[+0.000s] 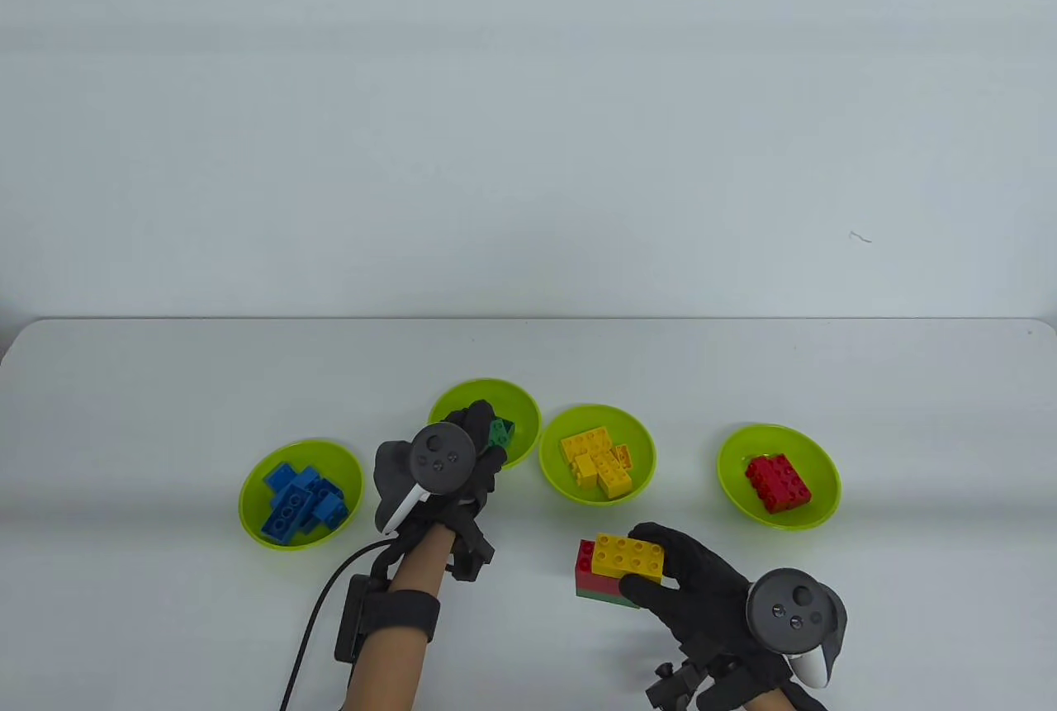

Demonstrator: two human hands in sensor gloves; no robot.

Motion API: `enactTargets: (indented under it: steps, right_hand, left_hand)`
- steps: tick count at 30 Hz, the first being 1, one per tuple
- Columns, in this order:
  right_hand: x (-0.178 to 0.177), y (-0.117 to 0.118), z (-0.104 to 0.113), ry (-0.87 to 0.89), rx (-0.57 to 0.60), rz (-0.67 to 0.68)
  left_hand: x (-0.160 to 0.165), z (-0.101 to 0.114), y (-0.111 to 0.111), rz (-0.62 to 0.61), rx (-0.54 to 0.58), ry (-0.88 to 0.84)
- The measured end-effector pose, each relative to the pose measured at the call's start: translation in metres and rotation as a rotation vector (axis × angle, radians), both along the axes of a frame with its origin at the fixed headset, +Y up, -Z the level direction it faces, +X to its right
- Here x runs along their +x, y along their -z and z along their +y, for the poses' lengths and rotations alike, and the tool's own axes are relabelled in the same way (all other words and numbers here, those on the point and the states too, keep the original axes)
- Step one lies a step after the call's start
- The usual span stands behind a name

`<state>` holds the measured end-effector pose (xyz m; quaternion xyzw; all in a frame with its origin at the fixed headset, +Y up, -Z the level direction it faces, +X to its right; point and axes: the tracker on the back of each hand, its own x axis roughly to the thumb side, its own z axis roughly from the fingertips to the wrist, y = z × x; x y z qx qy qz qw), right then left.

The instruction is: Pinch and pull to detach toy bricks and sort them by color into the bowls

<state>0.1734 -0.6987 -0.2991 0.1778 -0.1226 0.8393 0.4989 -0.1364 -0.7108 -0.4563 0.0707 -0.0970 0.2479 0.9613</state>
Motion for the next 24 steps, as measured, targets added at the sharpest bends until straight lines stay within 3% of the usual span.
enactTargets:
  steps: [6, 12, 15, 19, 24]
  right_hand:
    - [0.003, 0.002, 0.000, 0.002, -0.005, 0.001]
    - [0.003, 0.004, -0.002, 0.000, -0.015, -0.002]
    - [0.003, 0.003, -0.002, 0.001, -0.016, -0.008]
    - [0.003, 0.002, -0.003, 0.019, -0.025, -0.008]
    - [0.000, 0.001, -0.003, 0.031, -0.030, 0.000]
  left_hand:
    - [-0.007, -0.017, 0.018, 0.065, -0.053, 0.058]
    - [-0.016, -0.012, 0.016, 0.050, -0.061, 0.021]
    - [-0.019, 0.001, 0.001, -0.017, -0.029, -0.064]
    - [-0.016, 0.024, -0.037, -0.168, -0.017, -0.252]
    - [-0.006, 0.036, -0.082, -0.326, 0.002, -0.360]
